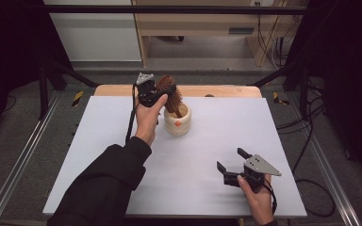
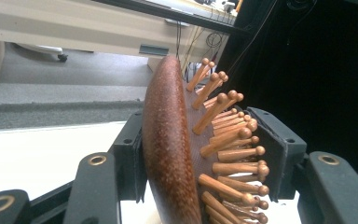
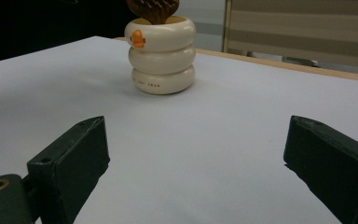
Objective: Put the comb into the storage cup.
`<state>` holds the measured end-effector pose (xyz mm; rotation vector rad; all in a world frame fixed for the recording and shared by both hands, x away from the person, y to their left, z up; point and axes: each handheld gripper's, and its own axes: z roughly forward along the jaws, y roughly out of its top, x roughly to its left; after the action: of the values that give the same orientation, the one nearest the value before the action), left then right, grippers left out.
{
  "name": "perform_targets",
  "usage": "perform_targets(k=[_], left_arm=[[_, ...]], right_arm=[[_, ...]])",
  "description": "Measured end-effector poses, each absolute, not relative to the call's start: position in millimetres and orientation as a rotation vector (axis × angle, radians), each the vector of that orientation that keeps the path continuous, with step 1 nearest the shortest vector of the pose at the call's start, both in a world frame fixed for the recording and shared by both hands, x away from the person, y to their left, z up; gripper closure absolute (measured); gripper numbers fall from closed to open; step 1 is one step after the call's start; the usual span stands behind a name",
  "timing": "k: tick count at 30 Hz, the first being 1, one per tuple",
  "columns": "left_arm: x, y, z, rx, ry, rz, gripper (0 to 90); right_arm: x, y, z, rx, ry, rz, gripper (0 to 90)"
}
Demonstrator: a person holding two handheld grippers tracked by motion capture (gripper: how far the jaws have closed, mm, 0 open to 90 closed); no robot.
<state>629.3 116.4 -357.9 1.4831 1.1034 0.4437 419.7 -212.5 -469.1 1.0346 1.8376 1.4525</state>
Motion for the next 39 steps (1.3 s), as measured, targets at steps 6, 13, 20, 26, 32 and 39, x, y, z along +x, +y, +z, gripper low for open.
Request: perform_targets(k=[6, 13, 20, 26, 32, 39], left_arm=[[629.5, 118.0, -358.3, 1.488, 1.109, 0.448, 42.7], [630.7, 121.2, -360.2, 1.486, 1.125, 0.451, 41.8], [632.0, 125.7, -362.9, 1.481, 1.140, 0.450, 41.1], [632.4, 126.6, -363.1, 1.482, 1.141, 0.448, 41.0], [632.6, 126.9, -363.3, 1.483, 1.141, 0.447, 40.8], [633.5, 128.7, -365.0, 1.488, 1.144, 0.454, 39.9]], right_arm=[[419.6, -212.2, -469.2, 1.036, 1.841, 1.452, 6.6], [419.8, -212.3, -469.4, 1.035, 1.843, 1.449, 6.5], [420.0, -211.8, -469.7, 1.033, 1.842, 1.449, 6.5], [419.9, -211.9, -469.8, 1.036, 1.844, 1.449, 6.5], [419.6, -211.4, -469.9, 1.038, 1.846, 1.449, 6.5], [419.7, -211.3, -470.0, 1.037, 1.847, 1.449, 6.4]])
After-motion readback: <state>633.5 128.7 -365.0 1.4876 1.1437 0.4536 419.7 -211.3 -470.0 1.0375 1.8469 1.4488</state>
